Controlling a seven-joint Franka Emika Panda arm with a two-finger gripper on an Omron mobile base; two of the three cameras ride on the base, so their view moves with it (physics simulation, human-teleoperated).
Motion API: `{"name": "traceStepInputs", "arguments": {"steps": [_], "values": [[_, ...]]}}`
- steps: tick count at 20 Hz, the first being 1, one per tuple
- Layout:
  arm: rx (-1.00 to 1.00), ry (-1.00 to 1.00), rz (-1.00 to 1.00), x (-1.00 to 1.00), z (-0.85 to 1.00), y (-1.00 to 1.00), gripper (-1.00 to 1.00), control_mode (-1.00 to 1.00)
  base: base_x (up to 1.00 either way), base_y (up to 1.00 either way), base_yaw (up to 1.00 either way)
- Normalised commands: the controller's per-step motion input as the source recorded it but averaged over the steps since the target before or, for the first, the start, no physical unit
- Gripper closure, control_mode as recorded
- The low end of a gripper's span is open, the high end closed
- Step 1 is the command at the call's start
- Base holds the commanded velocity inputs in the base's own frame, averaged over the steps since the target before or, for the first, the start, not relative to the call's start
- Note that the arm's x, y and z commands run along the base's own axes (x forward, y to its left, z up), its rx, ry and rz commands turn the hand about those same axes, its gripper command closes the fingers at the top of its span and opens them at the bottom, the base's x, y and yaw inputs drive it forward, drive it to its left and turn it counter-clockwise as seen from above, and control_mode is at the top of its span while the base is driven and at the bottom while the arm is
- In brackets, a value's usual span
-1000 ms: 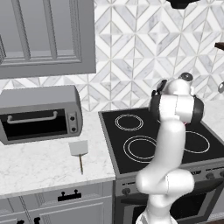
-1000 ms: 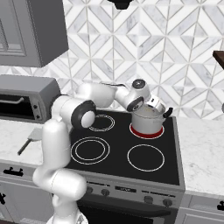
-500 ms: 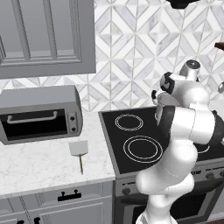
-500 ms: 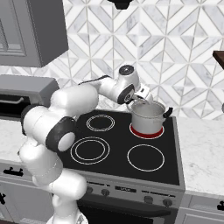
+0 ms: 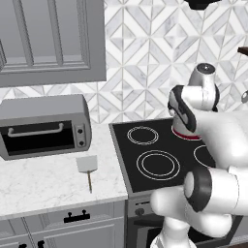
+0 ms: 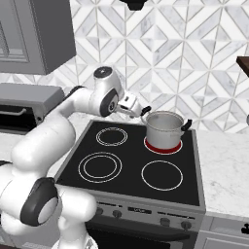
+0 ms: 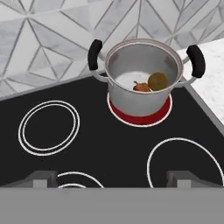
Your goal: Put the avocado and bell pepper in the pot. Retrieve the spatula and lightly stir the vegetables in the pot.
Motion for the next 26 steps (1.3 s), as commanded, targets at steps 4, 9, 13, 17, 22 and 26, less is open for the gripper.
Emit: {"name": "traceStepInputs", "arguments": {"steps": [4, 9, 13, 17, 22, 26], "values": [[-0.05, 0.17, 0.25, -0.77, 0.17, 1.0, -1.0, -1.0, 0.0, 0.0, 0.0], [-0.06, 0.22, 0.36, -0.62, 0.07, 1.0, -1.0, -1.0, 0.0, 0.0, 0.0], [-0.08, 0.21, 0.49, -0.62, 0.0, 1.0, -1.0, -1.0, 0.0, 0.0, 0.0], [-0.1, 0.16, 0.57, -0.69, 0.0, 1.0, -1.0, -1.0, 0.0, 0.0, 0.0], [-0.1, 0.14, 0.64, -0.54, 0.0, 0.83, -1.0, -1.0, 0.0, 0.0, 0.0], [-0.13, 0.12, 0.7, -0.42, -0.06, 0.71, -1.0, -1.0, 0.0, 0.0, 0.0]]}}
